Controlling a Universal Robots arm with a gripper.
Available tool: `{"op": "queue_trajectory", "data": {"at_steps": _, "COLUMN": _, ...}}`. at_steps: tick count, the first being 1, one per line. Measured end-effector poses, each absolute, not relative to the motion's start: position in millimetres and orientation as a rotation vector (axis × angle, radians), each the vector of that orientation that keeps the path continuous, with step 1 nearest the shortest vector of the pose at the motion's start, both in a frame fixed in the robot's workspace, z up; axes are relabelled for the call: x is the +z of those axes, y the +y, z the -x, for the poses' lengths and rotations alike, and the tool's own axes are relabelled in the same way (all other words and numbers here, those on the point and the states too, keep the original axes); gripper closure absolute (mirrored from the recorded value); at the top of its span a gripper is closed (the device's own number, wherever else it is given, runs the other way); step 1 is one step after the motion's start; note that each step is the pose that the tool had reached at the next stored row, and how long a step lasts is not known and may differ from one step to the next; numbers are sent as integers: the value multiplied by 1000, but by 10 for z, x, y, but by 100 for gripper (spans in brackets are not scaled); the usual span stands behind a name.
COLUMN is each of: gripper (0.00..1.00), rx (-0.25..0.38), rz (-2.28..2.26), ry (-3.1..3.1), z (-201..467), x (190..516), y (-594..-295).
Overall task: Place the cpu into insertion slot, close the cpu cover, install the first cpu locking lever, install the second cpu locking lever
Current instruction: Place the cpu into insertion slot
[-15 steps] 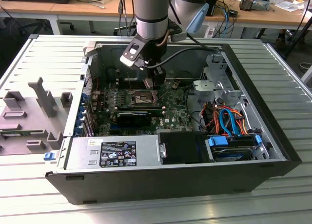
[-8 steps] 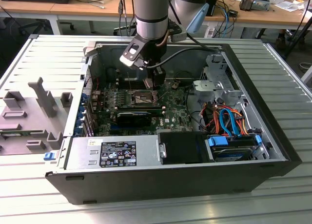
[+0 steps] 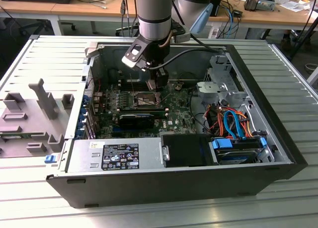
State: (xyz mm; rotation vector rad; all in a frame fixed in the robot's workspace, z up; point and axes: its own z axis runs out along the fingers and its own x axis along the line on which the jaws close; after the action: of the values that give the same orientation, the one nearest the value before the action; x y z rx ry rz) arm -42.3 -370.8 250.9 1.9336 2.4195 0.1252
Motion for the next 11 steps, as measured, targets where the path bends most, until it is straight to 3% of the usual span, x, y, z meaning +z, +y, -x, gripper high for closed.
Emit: {"op": "queue_trajectory", "data": {"at_steps": 11, "gripper": 45, "rx": 125, "rz": -1949, "ry": 2406, "z": 423, "x": 2507, "y": -3709}}
